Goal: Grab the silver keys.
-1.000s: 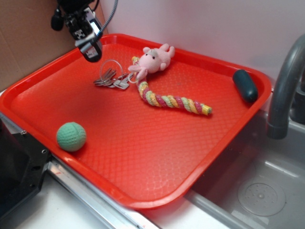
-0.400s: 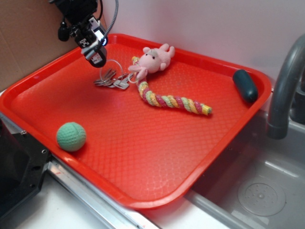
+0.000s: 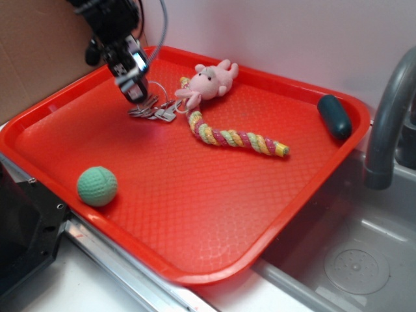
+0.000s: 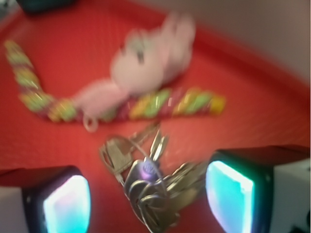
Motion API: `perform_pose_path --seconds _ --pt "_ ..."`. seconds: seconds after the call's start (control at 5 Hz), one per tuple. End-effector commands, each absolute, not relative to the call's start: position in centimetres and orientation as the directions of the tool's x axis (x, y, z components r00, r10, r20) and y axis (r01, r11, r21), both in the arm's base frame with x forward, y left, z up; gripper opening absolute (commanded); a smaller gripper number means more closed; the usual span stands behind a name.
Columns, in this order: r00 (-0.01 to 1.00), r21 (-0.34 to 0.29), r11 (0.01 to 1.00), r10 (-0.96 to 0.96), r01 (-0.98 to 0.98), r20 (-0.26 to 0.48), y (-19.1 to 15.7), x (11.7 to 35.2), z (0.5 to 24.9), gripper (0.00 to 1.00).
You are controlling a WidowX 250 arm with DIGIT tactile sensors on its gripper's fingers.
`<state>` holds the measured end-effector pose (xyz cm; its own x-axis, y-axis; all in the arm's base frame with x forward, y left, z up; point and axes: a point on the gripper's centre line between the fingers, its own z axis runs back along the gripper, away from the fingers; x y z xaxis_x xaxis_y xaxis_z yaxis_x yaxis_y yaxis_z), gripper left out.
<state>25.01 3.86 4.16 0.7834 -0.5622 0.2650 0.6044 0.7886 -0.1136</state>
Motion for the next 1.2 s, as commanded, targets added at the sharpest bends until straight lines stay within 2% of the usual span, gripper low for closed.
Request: perform_pose_path --seconds 0.0,0.2,0.6,0.8,1.0 --pt "0.740 -0.078 0.742 -0.644 0.666 0.193 1.7 26.6 3.9 1.00" --pt "0.749 -0.073 0.755 -0.626 0.652 0.219 2.0 26.5 4.2 0.00" --pt "0.761 -0.082 0.769 -0.601 0.634 0.244 2.6 26.1 5.0 0.00" --pt "0.784 -0.087 0.794 -0.566 0.602 0.253 3.2 25.4 6.3 0.00" --pt "0.866 -0.118 0.875 -0.430 0.469 0.254 3.6 23.6 10.4 0.00"
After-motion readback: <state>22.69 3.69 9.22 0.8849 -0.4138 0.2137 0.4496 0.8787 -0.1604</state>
